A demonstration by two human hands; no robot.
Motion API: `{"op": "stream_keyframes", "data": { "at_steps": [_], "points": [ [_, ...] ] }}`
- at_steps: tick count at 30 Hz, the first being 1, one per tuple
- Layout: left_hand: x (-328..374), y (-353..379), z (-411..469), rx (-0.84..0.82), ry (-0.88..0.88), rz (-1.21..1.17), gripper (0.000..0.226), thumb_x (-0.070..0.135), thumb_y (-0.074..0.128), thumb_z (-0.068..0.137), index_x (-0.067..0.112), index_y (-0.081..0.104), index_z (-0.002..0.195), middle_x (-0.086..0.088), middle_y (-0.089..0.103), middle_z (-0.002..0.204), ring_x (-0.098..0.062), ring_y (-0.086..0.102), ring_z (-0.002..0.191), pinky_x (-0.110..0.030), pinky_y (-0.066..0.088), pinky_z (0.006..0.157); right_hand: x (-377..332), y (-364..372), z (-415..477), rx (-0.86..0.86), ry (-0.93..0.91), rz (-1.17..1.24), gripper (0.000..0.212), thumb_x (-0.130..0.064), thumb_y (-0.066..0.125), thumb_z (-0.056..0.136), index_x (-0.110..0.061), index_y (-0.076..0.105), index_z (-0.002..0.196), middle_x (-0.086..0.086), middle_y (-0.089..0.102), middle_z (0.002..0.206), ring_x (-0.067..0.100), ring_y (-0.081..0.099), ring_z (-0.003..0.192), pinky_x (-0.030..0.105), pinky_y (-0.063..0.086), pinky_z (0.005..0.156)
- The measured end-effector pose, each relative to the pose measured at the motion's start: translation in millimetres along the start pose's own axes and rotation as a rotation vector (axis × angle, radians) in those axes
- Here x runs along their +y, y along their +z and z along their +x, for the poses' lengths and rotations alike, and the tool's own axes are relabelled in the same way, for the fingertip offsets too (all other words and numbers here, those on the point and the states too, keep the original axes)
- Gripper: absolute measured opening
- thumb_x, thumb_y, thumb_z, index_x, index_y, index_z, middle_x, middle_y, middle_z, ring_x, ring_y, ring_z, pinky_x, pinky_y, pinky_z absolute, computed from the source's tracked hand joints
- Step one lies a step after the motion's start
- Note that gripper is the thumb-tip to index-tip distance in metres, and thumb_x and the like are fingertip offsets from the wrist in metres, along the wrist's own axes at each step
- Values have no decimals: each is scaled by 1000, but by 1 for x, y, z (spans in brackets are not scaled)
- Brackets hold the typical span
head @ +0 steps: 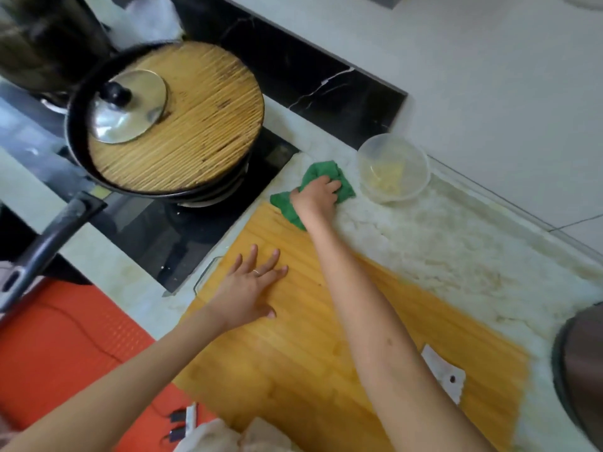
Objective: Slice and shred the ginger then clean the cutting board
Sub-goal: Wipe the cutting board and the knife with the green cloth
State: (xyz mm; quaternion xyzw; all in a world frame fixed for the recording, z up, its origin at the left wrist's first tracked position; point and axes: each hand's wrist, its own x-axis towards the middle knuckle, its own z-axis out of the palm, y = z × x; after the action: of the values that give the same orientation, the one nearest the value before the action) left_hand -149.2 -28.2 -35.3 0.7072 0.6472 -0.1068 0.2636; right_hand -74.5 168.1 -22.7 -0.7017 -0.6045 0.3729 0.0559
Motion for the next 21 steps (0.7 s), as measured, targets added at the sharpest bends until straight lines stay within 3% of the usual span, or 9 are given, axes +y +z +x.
{"op": "stream_keyframes", "data": {
  "at_steps": [6,16,17,19,21],
  "points": [
    [11,-3,32,18,86,57,92,58,59,83,36,1,152,11,-20,154,-32,-22,143,-48,-10,115,-13,-20,39,-140,-141,-59,67,-29,60,92,0,27,142,19,25,143,33,49,120,32,43,96],
    [26,-7,38,22,68,98,84,55,53,88,31,5,153,2,-10,160,-27,-14,146,-45,-8,116,-55,3,40,-86,-134,-263,61,-31,58,92,3,36,137,24,30,139,27,49,115,24,40,73],
    [29,-5,31,53,57,93,80,52,53,89,29,11,153,0,-5,161,-25,-7,148,-43,-5,117,-58,10,35,-63,-140,-285,60,-29,58,92,4,35,137,25,32,137,27,49,114,24,41,74],
    [37,8,9,200,31,96,66,47,66,84,25,44,142,-5,32,154,-22,28,143,-39,21,115,-61,24,24,-3,-164,-323,56,-25,56,93,3,34,137,25,34,136,26,48,115,24,43,78],
    [34,29,-23,336,-14,37,56,50,84,62,26,70,111,-1,63,122,-22,59,115,-36,46,93,-63,35,12,12,-193,-328,49,-18,51,95,2,36,137,24,34,139,30,45,121,26,42,87]
  ]
}}
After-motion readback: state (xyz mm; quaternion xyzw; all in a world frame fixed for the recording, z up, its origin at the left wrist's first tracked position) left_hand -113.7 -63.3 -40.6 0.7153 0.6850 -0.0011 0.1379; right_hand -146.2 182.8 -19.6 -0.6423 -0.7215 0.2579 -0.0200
